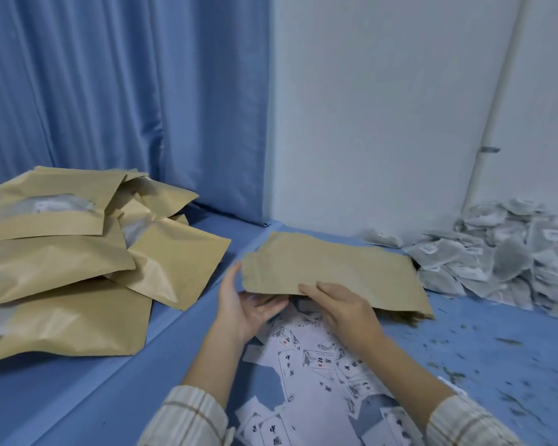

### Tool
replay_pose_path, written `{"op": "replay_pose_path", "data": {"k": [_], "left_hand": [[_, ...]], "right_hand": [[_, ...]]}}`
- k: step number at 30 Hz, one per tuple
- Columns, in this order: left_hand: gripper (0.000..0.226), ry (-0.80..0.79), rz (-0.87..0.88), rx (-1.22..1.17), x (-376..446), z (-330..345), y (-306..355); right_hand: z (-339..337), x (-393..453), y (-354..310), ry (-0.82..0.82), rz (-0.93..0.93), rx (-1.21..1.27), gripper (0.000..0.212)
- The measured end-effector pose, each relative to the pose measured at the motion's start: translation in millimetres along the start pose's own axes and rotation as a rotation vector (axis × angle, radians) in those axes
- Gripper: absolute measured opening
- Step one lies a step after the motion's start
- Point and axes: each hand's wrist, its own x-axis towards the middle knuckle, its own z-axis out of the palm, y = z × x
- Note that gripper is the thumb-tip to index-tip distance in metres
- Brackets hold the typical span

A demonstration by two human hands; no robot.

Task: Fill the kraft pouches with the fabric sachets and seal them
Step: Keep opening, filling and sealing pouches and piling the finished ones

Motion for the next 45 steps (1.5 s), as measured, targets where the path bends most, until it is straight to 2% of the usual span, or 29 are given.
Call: {"op": "replay_pose_path", "data": {"k": [3, 6, 8, 9, 10, 13, 15, 17, 18, 20, 21, 23, 25, 28, 29, 32, 36, 40, 42, 45], "left_hand": [[0.030, -0.018, 0.052, 0.011, -14.3, -3.8, 1.0], [0.021, 0.049, 0.146, 0.122, -31.9, 4.2, -1.7], [0.023, 0.042, 0.290, 0.219, -43.9, 17.9, -3.1], [0.024, 0.022, 0.409, 0.300, -51.5, 26.1, -4.7], [0.028, 0.006, 0.546, 0.411, -60.5, 35.2, -6.9], [0.047, 0.005, 0.951, 0.889, -92.5, 63.4, -23.4], [0.055, -0.018, 1.180, 1.115, -110.1, 78.6, -43.0], [0.054, -0.012, 1.331, 1.301, -121.1, 91.5, -67.3], [0.053, 0.054, 1.344, 1.399, -124.6, 96.8, -78.8], [0.054, 0.185, 1.326, 1.563, -129.1, 103.5, -99.6], [0.055, 0.194, 1.315, 1.613, -129.1, 105.3, -109.0], [0.058, 0.119, 1.217, 1.675, -124.3, 104.4, -129.1], [0.059, 0.049, 1.023, 1.718, -113.7, 99.2, -146.4], [0.050, -0.019, 0.746, 1.725, -101.0, 86.7, -167.9], [0.042, -0.036, 0.719, 1.707, -98.5, 82.8, -174.5], [0.022, -0.098, 0.661, 1.563, -94.9, 78.5, -190.9], [0.034, -0.081, 0.533, 1.331, -88.8, 77.9, -204.4], [0.032, -0.067, 0.496, 1.120, -87.2, 74.0, -212.1], [0.043, -0.078, 0.505, 1.087, -87.0, 71.9, -214.1], [0.046, -0.062, 0.548, 1.120, -83.5, 68.6, -214.8]], "right_hand": [[-25.4, -4.2, -5.1, 0.055, -0.191, 0.067, 0.032], [-50.1, -3.9, -11.5, 0.005, -0.252, 0.021, 0.021], [-63.4, 0.2, -22.1, -0.140, -0.077, 0.041, 0.025], [-71.3, 3.6, -30.6, -0.225, 0.072, 0.133, 0.028], [-79.3, 9.4, -39.6, -0.239, 0.228, 0.290, 0.031], [-109.9, 36.9, -69.3, -0.014, 0.574, 0.865, 0.034], [-129.0, 49.9, -79.3, 0.053, 0.651, 1.168, 0.028], [-146.5, 49.7, -84.4, 0.118, 0.668, 1.229, 0.011], [-151.7, 45.0, -82.2, 0.174, 0.673, 1.196, 0.022], [-154.7, 27.0, -72.7, 0.274, 0.715, 1.119, 0.040], [-157.5, 16.7, -69.0, 0.303, 0.762, 1.104, 0.042], [-158.9, -5.5, -58.5, 0.319, 0.895, 1.139, 0.034], [-156.4, -26.6, -47.3, 0.284, 1.070, 1.176, 0.027], [-145.7, -54.1, -35.2, 0.264, 1.258, 1.200, 0.035], [-141.6, -62.2, -33.4, 0.273, 1.301, 1.205, 0.034], [-133.2, -81.4, -31.5, 0.285, 1.384, 1.238, 0.010], [-128.7, -95.9, -22.0, 0.316, 1.452, 1.242, 0.013], [-127.5, -102.5, -12.0, 0.325, 1.476, 1.170, 0.027], [-123.6, -106.5, -8.6, 0.327, 1.481, 1.168, 0.017], [-121.0, -109.6, -10.0, 0.336, 1.470, 1.194, 0.003]]}}
